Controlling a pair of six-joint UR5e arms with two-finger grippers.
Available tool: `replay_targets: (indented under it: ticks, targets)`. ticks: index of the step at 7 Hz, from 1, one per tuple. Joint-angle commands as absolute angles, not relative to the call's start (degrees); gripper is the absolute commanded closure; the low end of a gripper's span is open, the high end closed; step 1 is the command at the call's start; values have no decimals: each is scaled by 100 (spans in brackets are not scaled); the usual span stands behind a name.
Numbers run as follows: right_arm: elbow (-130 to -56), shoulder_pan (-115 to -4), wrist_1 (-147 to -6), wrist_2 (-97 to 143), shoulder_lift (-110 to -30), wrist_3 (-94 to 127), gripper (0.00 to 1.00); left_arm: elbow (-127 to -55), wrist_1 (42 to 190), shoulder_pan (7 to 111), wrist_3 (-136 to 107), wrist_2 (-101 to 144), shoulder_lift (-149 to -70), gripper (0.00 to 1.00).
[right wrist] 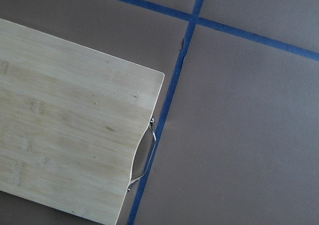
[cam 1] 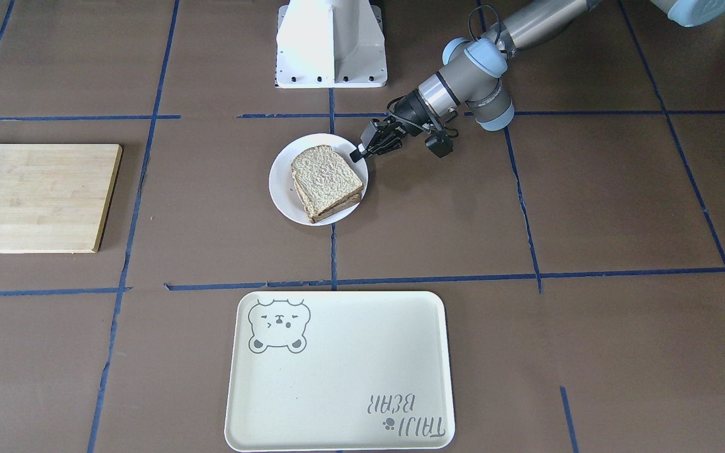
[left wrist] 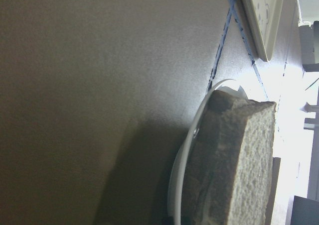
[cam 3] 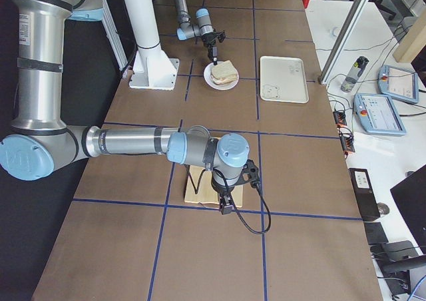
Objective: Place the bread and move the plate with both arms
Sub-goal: 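Slide the plate with the left gripper onto the TAIJI BEAR tray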
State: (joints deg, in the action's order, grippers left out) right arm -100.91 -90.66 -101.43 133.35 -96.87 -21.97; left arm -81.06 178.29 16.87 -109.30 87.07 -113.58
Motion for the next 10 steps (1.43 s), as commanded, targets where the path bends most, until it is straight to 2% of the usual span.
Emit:
replay_targets:
  ticks: [1,3,4,7,9,10]
  targets:
    - [-10099,-9070,-10143,13342,-9686,-2197,0,-8112,18393,1792,-10942,8526,-11355,100]
    - [-10107,-9070,-10143,13350,-9694,-2197,0,-8060,18361,2343,-11309,8543,-11373,100]
    - [-10099,-9070,-10143,13351,-9694,-2197,0,-7807,18334,2677,-11442,8586,-11530,100]
    - [-10099,-9070,-10143,13351,-9703,-2197,0,-5458,18290,3505,-12144,8639,-13292,100]
    - [-10099,-9070,-10143,13351,-9712,-2197,0,-4234,18273,3586,-12155,8701,-14015,100]
    - [-10099,-9062,-10143,13351,-9721,-2197,0,-3914,18272,3586,-12147,8701,-14210,100]
